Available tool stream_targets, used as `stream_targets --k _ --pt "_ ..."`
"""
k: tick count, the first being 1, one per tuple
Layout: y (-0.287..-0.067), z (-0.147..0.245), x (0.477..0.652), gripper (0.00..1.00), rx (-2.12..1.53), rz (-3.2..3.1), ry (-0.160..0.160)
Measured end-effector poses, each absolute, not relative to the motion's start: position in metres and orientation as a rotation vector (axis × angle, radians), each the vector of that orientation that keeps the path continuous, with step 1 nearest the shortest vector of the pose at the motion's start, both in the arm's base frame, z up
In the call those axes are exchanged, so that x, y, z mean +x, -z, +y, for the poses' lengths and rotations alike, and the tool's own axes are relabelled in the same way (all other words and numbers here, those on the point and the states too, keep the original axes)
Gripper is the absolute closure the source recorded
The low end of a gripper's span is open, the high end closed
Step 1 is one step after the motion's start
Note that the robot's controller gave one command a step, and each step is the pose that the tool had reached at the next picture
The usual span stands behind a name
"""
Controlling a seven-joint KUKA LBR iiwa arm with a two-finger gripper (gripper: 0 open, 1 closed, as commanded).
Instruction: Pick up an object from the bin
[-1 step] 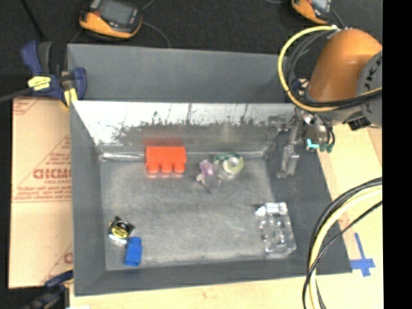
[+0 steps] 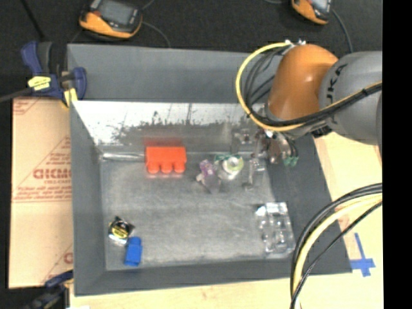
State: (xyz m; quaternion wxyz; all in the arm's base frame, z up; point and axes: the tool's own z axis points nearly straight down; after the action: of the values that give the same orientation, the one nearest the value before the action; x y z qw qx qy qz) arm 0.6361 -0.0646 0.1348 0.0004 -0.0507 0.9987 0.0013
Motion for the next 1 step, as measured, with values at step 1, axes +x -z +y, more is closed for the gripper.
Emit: stream_targets --k 1 --pt "-0.0818 -0.0303 0.6428 0.00 -0.130 3.138 -0.004"
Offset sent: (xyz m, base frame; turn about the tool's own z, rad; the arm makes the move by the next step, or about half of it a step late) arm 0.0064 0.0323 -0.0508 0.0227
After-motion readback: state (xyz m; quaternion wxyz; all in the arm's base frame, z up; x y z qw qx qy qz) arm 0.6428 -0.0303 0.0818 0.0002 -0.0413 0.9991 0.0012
